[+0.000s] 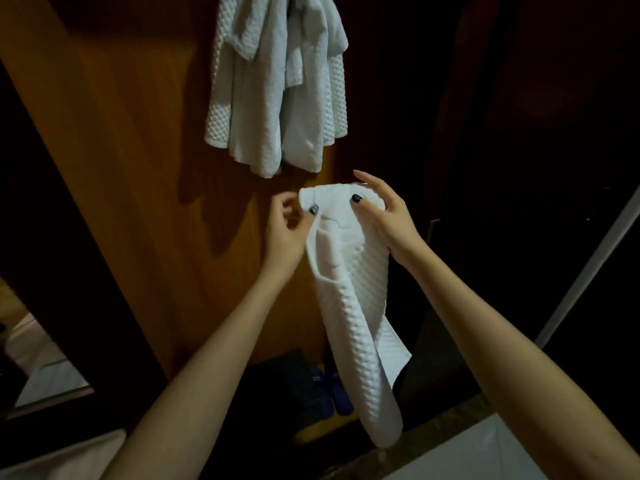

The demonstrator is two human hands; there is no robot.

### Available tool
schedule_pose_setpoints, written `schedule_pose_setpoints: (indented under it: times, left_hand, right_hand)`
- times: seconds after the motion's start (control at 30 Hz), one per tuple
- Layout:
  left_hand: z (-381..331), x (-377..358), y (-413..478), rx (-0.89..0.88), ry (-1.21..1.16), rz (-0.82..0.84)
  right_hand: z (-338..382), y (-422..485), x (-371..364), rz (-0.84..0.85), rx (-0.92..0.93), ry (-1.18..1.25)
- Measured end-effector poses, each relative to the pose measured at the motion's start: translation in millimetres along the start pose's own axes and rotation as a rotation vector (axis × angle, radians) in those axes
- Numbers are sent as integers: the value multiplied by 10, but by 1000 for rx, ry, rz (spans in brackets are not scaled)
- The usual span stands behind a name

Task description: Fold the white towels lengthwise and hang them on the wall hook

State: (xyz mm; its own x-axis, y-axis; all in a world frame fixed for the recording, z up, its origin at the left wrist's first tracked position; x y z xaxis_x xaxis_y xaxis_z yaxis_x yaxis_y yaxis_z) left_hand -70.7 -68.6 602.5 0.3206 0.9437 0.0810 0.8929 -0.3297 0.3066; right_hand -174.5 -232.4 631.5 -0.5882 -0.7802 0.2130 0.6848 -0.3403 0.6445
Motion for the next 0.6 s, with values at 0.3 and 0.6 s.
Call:
schedule_pose_setpoints:
  times: [0.3,0.6]
  left_hand:
    - [750,-376,-222,370,24,286]
    - [836,-409,-319,532,-375,752]
  right_hand:
    - [-158,61,-4,-53,22,-22]
    - [-268,72,65,-92,-105,169]
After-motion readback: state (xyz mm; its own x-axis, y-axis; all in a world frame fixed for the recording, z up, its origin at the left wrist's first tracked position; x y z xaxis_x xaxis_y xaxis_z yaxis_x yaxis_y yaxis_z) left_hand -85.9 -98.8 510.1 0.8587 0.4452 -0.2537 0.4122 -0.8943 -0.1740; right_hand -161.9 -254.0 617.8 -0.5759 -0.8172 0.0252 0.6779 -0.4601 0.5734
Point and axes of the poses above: each hand's wrist, its own y-axis towards the middle knuckle, its own x-axis out of the back of the hand, z = x × y, the point moved 8 cm from there along y, towards the middle knuckle, and after that the axes turned 11 degrees about x, right-handed, at the moved point
